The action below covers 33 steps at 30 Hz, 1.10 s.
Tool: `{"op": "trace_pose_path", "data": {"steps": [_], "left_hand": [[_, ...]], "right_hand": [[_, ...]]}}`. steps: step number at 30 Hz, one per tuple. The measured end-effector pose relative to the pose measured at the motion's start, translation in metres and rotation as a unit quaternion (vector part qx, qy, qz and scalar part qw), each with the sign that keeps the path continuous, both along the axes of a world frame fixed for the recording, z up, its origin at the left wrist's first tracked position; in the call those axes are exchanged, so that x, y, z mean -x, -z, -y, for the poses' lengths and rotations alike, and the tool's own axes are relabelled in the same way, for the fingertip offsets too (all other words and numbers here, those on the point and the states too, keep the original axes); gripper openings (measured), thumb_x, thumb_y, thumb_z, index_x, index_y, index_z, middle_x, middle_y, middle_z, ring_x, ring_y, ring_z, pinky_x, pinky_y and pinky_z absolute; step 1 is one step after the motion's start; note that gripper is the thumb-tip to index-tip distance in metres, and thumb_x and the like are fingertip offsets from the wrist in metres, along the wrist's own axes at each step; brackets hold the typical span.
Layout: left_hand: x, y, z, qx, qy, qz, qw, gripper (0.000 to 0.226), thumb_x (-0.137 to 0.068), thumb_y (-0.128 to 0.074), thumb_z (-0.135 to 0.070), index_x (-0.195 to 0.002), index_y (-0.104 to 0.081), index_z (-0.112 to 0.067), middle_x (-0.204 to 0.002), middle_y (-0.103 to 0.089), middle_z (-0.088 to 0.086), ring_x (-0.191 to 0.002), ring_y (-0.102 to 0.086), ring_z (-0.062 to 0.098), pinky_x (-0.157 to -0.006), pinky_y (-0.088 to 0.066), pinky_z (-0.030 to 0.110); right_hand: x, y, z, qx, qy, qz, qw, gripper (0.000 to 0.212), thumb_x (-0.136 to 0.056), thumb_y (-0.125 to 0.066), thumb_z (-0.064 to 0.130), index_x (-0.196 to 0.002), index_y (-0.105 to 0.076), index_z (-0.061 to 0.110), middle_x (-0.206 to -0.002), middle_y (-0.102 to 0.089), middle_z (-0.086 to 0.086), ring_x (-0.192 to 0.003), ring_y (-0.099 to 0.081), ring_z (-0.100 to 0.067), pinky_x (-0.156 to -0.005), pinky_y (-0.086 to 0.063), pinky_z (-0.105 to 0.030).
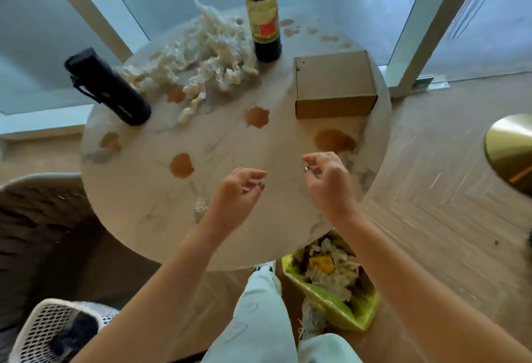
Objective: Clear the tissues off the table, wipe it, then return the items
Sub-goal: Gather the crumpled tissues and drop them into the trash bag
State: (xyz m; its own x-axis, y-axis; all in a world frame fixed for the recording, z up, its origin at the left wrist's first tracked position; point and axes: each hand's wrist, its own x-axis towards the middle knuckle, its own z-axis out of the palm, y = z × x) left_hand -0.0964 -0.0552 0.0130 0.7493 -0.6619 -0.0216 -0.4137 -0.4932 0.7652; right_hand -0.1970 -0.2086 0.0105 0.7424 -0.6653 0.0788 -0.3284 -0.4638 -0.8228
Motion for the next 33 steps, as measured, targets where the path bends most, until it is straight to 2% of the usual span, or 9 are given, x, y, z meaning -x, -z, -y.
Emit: {"op": "trace_pose_path", "data": {"steps": [5, 9, 14, 18, 20, 23, 26, 30, 33], "left_hand": [[-0.087, -0.001, -0.015, -0.009, -0.083, 0.034, 0.996, 0.023, -0.083, -0.063, -0.002, -0.104, -0.067, -0.01, -0.099, -0.063, 0.005, -0.075, -0.056, 0.004, -0.071, -0.04, 0.001], [-0.157, 0.002, -0.013, -0.03, -0.099, 0.066, 0.992, 0.025, -0.083, -0.064, -0.005, -0.107, -0.066, -0.008, -0.108, -0.06, 0.01, -0.098, -0.058, 0.022, -0.087, -0.046, 0.026], [-0.226, 0.012, -0.001, -0.13, -0.102, 0.114, 0.98, 0.032, -0.083, -0.062, -0.013, -0.115, -0.063, -0.013, -0.12, -0.054, 0.011, -0.111, -0.045, 0.031, -0.096, -0.033, 0.032], [-0.255, 0.022, 0.005, -0.214, -0.068, 0.104, 0.969, 0.036, -0.088, -0.058, -0.018, -0.124, -0.057, -0.02, -0.134, -0.041, 0.007, -0.123, -0.032, 0.029, -0.097, -0.034, 0.041], [-0.262, 0.029, 0.006, -0.21, -0.045, 0.105, 0.971, 0.035, -0.087, -0.057, -0.013, -0.122, -0.058, -0.018, -0.13, -0.044, 0.009, -0.12, -0.036, 0.029, -0.096, -0.036, 0.041], [-0.269, 0.039, 0.006, -0.142, -0.032, 0.11, 0.983, 0.028, -0.084, -0.056, 0.001, -0.109, -0.065, -0.007, -0.105, -0.054, 0.016, -0.098, -0.049, 0.034, -0.084, -0.046, 0.045], [-0.275, 0.044, 0.005, -0.095, -0.036, 0.087, 0.991, 0.029, -0.079, -0.054, 0.011, -0.103, -0.066, -0.001, -0.094, -0.054, 0.018, -0.092, -0.053, 0.035, -0.082, -0.047, 0.038], [-0.276, 0.04, 0.003, -0.068, -0.053, 0.085, 0.993, 0.032, -0.078, -0.054, 0.012, -0.104, -0.066, -0.002, -0.096, -0.054, 0.016, -0.093, -0.053, 0.03, -0.082, -0.043, 0.028], [-0.272, 0.035, 0.001, -0.05, -0.062, 0.087, 0.993, 0.031, -0.08, -0.054, 0.011, -0.107, -0.065, -0.001, -0.097, -0.054, 0.015, -0.093, -0.053, 0.026, -0.081, -0.038, 0.021]], "right_hand": [[-0.082, -0.017, -0.003, 0.017, -0.077, -0.037, 0.996, 0.029, -0.084, -0.052, -0.004, -0.111, -0.063, 0.002, -0.106, -0.058, -0.011, -0.095, -0.057, -0.023, -0.087, -0.044, -0.021], [-0.152, -0.024, 0.001, 0.048, -0.106, -0.049, 0.992, 0.028, -0.085, -0.051, -0.002, -0.109, -0.064, 0.003, -0.106, -0.058, -0.012, -0.096, -0.057, -0.024, -0.085, -0.041, -0.018], [-0.236, -0.013, 0.009, 0.086, -0.148, -0.092, 0.981, 0.034, -0.086, -0.047, -0.001, -0.118, -0.058, 0.002, -0.115, -0.053, -0.017, -0.105, -0.053, -0.031, -0.092, -0.046, -0.038], [-0.288, 0.008, 0.015, 0.113, -0.201, -0.16, 0.96, 0.042, -0.088, -0.048, 0.003, -0.129, -0.051, 0.009, -0.121, -0.049, -0.016, -0.112, -0.049, -0.031, -0.099, -0.041, -0.038], [-0.309, 0.016, 0.016, 0.123, -0.225, -0.186, 0.948, 0.043, -0.089, -0.047, 0.005, -0.132, -0.049, 0.011, -0.124, -0.046, -0.016, -0.114, -0.047, -0.03, -0.101, -0.039, -0.036], [-0.334, 0.024, 0.017, 0.148, -0.241, -0.215, 0.935, 0.04, -0.089, -0.045, 0.003, -0.129, -0.051, 0.009, -0.122, -0.043, -0.019, -0.115, -0.042, -0.033, -0.1, -0.037, -0.036], [-0.347, 0.034, 0.019, 0.193, -0.251, -0.235, 0.919, 0.024, -0.085, -0.043, -0.003, -0.103, -0.058, 0.0, -0.109, -0.044, -0.017, -0.106, -0.043, -0.034, -0.086, -0.042, -0.037], [-0.35, 0.04, 0.021, 0.232, -0.225, -0.188, 0.927, 0.018, -0.079, -0.042, -0.015, -0.085, -0.058, -0.009, -0.095, -0.05, -0.02, -0.089, -0.049, -0.034, -0.069, -0.043, -0.034], [-0.342, 0.032, 0.017, 0.251, -0.192, -0.047, 0.948, 0.017, -0.073, -0.051, -0.017, -0.08, -0.065, -0.01, -0.08, -0.057, -0.023, -0.073, -0.057, -0.038, -0.062, -0.05, -0.034]]}}
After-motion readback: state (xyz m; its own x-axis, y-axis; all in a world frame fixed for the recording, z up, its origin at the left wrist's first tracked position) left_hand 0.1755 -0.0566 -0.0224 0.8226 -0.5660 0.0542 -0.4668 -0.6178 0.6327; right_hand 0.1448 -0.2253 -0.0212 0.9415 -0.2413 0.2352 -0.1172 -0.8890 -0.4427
